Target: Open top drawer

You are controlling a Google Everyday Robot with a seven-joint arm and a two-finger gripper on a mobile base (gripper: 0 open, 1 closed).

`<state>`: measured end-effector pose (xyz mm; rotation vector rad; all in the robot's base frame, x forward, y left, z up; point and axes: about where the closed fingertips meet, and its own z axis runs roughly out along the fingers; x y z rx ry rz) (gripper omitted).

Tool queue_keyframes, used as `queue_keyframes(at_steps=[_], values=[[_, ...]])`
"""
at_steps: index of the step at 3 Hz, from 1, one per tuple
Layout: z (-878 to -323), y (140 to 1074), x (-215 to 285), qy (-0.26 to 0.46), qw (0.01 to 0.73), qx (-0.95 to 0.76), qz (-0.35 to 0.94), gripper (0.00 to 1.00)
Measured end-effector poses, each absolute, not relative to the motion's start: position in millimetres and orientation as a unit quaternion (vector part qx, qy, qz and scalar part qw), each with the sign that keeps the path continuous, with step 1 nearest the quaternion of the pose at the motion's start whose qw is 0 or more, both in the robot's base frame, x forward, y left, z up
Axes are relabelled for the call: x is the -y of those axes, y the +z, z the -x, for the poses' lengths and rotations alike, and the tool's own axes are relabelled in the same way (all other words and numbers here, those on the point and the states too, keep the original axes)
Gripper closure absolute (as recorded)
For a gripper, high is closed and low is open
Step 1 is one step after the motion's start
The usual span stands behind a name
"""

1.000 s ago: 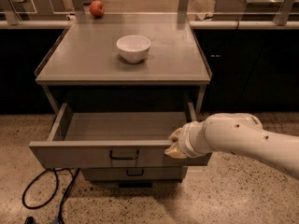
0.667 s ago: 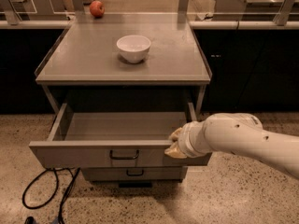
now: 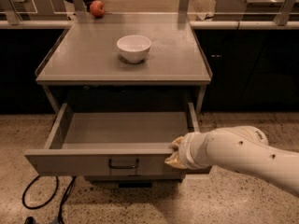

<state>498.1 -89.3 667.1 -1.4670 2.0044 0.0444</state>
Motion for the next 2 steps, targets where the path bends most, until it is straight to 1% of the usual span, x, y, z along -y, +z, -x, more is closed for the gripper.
queue_keyframes(at_steps=[1, 2], values=[[-478.1, 663.0, 88.7, 0.013, 0.325, -0.768, 0.552, 1.0], [-477.5, 667.3, 89.2, 0.013, 0.325, -0.768, 0.552, 1.0]])
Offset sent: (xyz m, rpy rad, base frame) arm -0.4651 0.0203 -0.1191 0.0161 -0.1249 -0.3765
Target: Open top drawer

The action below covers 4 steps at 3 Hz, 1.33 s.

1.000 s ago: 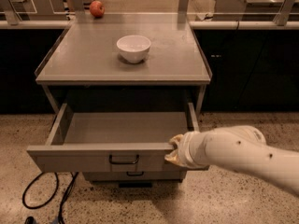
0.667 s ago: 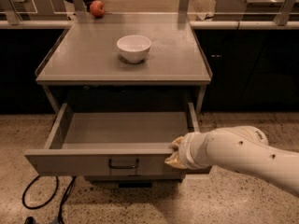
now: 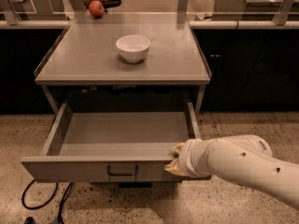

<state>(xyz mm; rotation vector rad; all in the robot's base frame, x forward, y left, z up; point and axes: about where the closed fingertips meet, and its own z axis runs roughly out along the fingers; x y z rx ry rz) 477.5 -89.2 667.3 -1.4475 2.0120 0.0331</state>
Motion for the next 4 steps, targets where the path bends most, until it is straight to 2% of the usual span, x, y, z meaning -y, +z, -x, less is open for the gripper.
queue_keyframes(at_steps=[2, 3, 4], values=[[-454.6, 666.7, 89.0, 0.008, 0.328, -0.772, 0.545, 1.0], [-454.6, 666.7, 89.0, 0.008, 0.328, -0.772, 0.545, 0.81], [-454.6, 666.7, 89.0, 0.008, 0.328, -0.772, 0.545, 0.58]])
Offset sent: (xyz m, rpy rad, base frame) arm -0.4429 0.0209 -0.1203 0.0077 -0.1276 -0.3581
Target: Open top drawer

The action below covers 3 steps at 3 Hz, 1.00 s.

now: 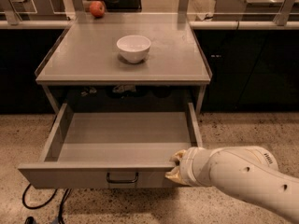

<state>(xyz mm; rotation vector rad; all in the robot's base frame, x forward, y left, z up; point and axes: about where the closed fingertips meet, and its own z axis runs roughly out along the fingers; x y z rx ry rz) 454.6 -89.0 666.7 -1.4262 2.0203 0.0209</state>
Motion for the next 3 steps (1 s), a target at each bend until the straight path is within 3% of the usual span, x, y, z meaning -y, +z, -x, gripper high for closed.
queue_keyframes(at_steps=[2, 3], values=[[-454.6, 666.7, 89.0, 0.008, 0.328, -0.772, 0.545, 0.11], [-454.6, 666.8, 89.0, 0.008, 0.328, -0.772, 0.545, 0.0]])
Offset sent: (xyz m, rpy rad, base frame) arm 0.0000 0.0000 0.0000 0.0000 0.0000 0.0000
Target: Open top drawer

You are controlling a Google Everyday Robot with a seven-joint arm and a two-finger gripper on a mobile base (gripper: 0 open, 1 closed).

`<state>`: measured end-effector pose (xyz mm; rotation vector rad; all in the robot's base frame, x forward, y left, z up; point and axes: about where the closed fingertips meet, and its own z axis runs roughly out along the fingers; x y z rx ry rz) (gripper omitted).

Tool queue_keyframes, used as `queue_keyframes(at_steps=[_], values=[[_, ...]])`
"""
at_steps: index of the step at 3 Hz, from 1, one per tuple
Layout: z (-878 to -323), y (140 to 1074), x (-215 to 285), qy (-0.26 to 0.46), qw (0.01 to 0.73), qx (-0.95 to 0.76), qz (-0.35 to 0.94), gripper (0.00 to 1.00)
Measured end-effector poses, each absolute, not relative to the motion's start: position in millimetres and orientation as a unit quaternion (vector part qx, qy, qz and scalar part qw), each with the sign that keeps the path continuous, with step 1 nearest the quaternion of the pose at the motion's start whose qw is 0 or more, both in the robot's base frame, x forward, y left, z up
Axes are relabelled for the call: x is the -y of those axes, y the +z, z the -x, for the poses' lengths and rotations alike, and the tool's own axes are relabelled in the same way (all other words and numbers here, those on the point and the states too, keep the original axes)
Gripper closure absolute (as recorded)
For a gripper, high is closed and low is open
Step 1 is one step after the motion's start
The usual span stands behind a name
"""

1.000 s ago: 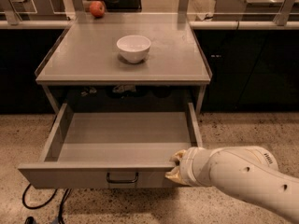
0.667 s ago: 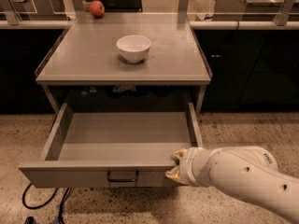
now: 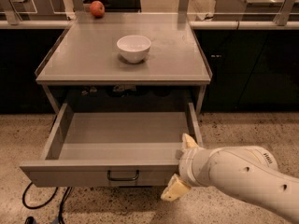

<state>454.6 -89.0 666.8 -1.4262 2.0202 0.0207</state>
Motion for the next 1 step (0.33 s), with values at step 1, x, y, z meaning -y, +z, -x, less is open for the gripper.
queue_keyframes(at_steps=[1], values=[[-454.6, 666.8, 89.0, 0.008, 0.328, -0.772, 0.545, 0.0]])
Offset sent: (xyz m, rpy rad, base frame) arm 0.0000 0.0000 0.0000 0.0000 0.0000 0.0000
